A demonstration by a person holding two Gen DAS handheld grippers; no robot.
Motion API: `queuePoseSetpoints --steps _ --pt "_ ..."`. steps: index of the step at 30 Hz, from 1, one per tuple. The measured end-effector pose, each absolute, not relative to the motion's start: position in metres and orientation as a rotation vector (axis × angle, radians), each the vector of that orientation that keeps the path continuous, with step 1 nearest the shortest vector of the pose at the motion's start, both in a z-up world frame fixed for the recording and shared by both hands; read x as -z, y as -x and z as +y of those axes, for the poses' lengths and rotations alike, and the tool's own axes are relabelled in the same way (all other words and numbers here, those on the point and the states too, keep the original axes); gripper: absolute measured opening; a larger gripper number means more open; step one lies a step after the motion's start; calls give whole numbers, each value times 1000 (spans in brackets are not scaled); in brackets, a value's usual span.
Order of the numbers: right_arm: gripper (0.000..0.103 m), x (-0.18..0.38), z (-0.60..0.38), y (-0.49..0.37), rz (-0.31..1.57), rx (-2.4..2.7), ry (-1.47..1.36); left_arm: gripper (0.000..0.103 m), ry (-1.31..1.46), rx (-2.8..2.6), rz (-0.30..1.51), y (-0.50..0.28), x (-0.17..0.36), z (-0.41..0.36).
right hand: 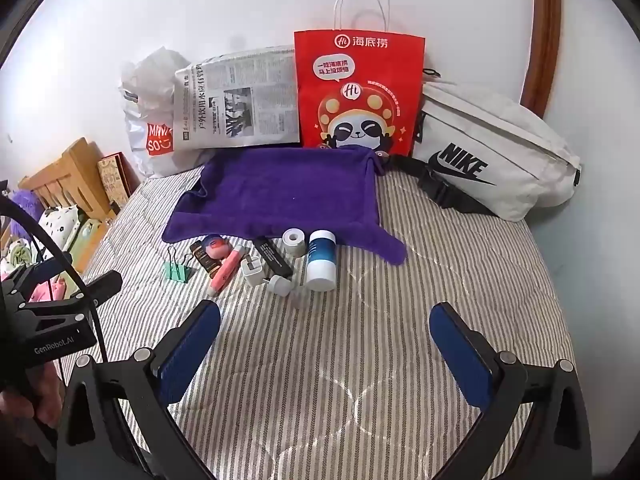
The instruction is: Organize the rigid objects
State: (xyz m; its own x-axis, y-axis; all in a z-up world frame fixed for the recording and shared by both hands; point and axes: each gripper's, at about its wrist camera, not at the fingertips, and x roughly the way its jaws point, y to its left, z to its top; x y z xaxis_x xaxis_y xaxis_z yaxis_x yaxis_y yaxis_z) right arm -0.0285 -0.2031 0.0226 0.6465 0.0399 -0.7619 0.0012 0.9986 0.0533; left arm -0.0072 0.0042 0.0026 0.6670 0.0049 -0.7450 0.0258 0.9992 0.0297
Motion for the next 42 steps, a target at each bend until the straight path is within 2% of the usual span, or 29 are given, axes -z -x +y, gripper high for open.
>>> queuePoseSetpoints --steps 42 --pt "103 -17 -202 27 889 -6 -50 103 -38 11 827 12 -14 7"
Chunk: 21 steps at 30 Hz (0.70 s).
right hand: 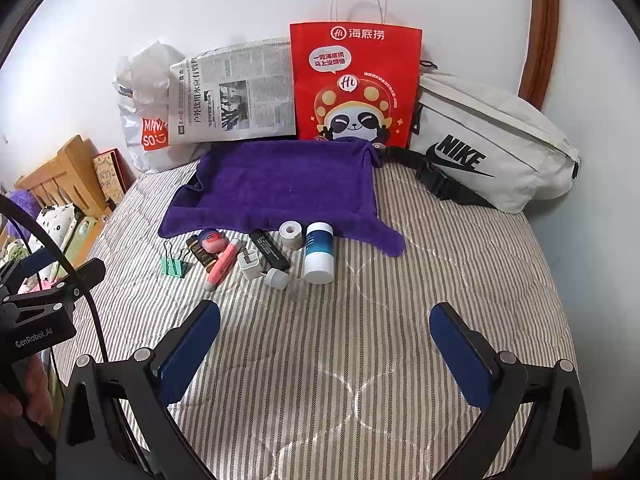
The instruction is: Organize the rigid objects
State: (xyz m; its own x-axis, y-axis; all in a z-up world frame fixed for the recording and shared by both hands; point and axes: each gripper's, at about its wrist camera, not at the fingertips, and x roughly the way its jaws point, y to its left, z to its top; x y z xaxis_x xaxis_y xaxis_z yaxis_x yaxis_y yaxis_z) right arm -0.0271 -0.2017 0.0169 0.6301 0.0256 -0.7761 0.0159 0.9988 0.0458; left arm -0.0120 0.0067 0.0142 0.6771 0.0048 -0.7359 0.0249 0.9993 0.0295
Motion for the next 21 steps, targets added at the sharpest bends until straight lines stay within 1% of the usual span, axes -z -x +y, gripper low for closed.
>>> queuePoseSetpoints --steps 21 --pt "103 -18 -204 28 891 -4 -54 103 -42 6 830 11 -12 7"
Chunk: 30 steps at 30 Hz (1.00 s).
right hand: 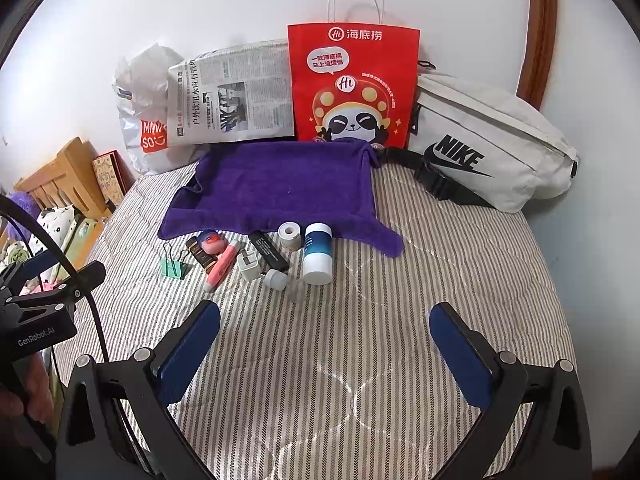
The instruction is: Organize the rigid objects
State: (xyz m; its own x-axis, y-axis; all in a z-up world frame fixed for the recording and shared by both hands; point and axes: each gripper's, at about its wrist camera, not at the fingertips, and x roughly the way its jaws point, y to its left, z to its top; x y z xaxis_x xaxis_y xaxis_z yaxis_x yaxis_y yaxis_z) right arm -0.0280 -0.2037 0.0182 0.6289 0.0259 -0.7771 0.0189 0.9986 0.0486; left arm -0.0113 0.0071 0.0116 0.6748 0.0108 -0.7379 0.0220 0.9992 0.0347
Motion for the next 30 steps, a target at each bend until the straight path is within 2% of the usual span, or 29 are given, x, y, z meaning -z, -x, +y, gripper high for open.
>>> queuePoseSetpoints --steps 30 --pt "103 -7 -210 2 909 1 -65 103 -40 13 850 -15 7 19"
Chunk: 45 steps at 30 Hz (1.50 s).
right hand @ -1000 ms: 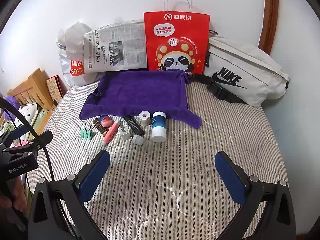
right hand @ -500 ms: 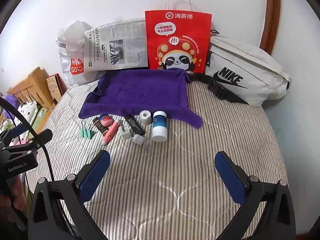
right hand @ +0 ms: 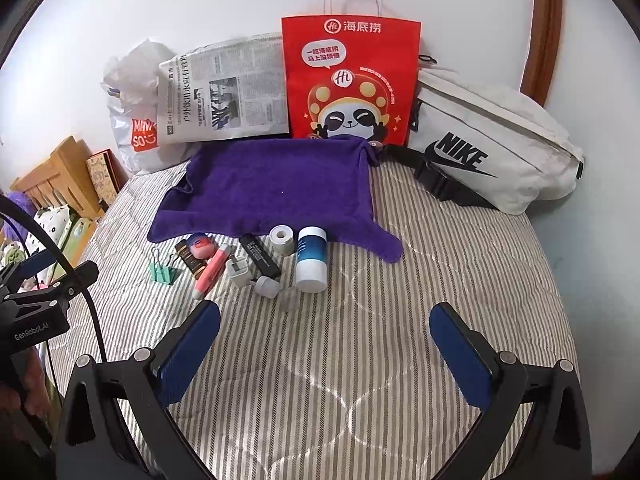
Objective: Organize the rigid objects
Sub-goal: 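Grasp the teal binder clip with the left tool while the right tool grasps the white-blue bottle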
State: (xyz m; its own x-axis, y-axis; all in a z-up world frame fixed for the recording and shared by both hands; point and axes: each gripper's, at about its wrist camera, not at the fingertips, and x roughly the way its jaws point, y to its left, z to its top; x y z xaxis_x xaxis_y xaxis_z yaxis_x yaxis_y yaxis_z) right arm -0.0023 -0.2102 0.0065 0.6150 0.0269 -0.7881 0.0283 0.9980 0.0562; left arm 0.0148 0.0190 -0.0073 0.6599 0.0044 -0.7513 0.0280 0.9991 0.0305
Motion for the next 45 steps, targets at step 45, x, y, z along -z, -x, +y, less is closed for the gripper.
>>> queuePoseSetpoints --steps 45 --pt "74 135 -208 -127 1143 -77 -21 66 -32 75 988 -94 140 38"
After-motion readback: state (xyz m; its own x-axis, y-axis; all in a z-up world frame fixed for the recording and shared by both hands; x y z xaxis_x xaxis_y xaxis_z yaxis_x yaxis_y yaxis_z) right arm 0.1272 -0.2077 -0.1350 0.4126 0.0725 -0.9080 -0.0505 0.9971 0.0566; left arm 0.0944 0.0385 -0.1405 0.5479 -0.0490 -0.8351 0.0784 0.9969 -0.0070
